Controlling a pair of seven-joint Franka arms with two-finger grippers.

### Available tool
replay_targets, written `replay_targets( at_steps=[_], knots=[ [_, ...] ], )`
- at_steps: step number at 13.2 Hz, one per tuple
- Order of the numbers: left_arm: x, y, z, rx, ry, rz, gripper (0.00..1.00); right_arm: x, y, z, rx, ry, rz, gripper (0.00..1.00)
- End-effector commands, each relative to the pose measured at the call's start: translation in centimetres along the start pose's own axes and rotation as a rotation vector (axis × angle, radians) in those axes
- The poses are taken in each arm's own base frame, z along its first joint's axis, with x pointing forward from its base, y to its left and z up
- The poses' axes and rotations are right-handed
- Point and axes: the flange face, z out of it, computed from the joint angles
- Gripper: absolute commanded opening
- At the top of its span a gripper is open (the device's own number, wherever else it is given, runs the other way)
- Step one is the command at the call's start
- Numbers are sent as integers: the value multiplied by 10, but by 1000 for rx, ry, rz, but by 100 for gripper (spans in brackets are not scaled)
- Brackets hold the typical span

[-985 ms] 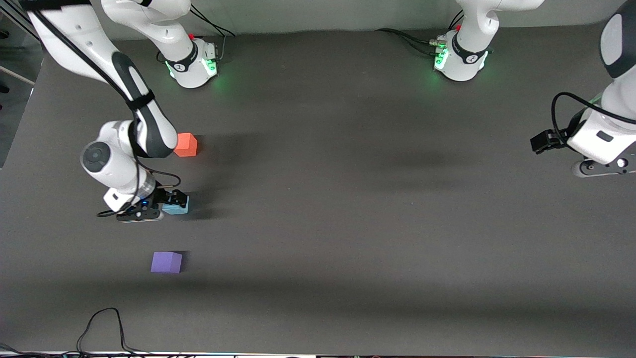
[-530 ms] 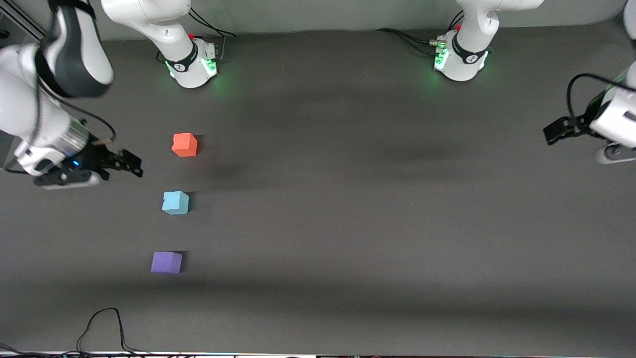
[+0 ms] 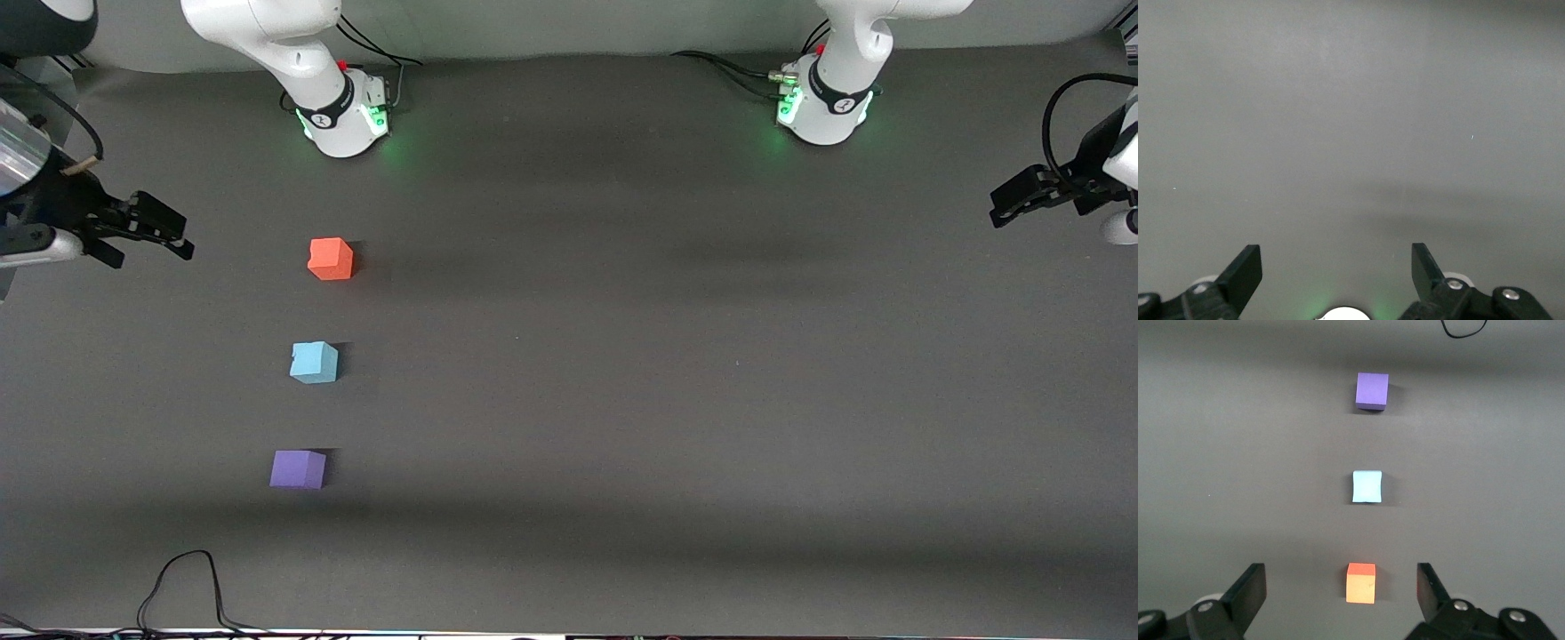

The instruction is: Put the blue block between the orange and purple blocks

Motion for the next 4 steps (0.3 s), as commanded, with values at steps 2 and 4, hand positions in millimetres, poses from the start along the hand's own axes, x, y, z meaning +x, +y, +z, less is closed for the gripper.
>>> replay_targets(
  at_steps=[2,4],
  knots=[
    [-6,-2,-7,3,4,23,100,-5,7,-1,12,-65,60,100],
    [-8,-2,-9,7,-14,25,100,-9,3,3,11,-105,91,100]
  ],
)
